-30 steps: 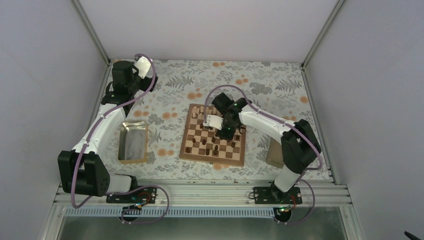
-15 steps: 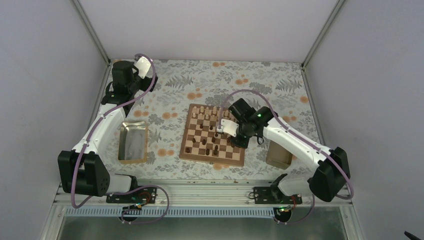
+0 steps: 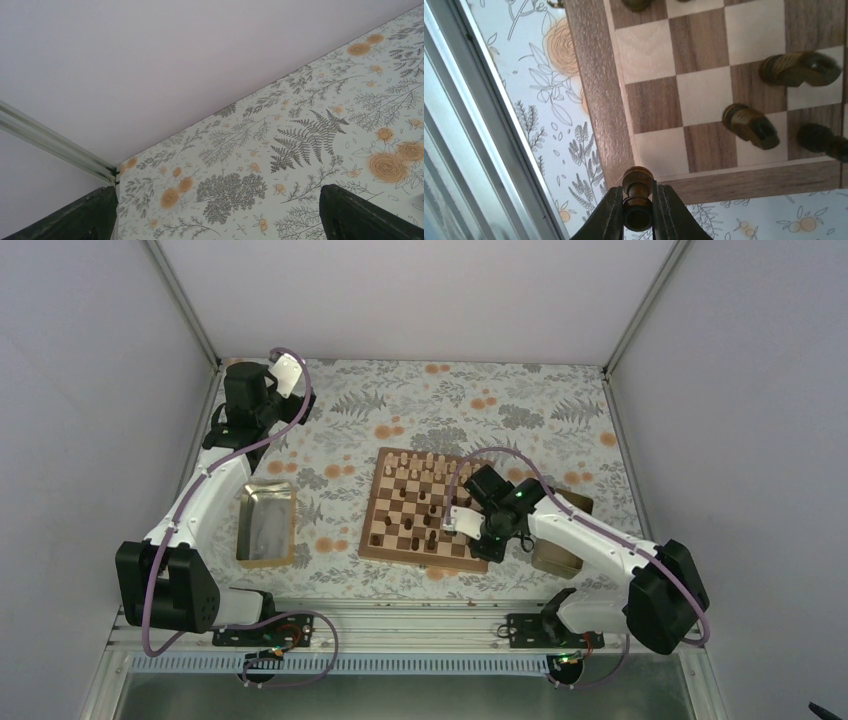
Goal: Set up the chess pieces on the board
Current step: Place the chess piece on the chessboard.
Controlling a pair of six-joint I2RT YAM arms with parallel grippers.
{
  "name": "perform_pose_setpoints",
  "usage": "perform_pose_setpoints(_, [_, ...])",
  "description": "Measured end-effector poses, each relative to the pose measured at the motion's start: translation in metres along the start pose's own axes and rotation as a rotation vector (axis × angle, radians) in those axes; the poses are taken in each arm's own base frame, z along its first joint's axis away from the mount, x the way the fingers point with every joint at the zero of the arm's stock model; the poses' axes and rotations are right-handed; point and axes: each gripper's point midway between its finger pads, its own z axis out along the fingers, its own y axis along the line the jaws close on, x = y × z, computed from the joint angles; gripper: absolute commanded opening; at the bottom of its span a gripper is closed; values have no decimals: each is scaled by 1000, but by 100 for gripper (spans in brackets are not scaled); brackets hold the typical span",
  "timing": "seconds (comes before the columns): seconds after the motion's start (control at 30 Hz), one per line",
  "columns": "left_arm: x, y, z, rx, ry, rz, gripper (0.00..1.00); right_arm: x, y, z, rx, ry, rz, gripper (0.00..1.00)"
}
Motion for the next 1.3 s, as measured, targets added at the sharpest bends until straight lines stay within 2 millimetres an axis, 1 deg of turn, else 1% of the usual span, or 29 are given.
perform_pose_setpoints(0.23, [1, 0, 0, 1, 4, 0, 100, -11, -8, 7, 16, -28, -6, 11])
perform_pose_setpoints(0.5, [1, 0, 0, 1, 4, 0, 100, -11, -10, 22, -6, 6, -1, 11])
perform_pose_setpoints(1.03, [1, 0, 0, 1, 4, 0, 100, -9, -13, 22, -5, 16, 5, 11])
perform_pose_setpoints(1.1, [1, 0, 0, 1, 4, 0, 100, -9, -13, 22, -4, 19, 5, 14])
perform_pose_setpoints(1.3, [1, 0, 0, 1, 4, 0, 100, -6, -15, 22, 2, 29, 8, 27])
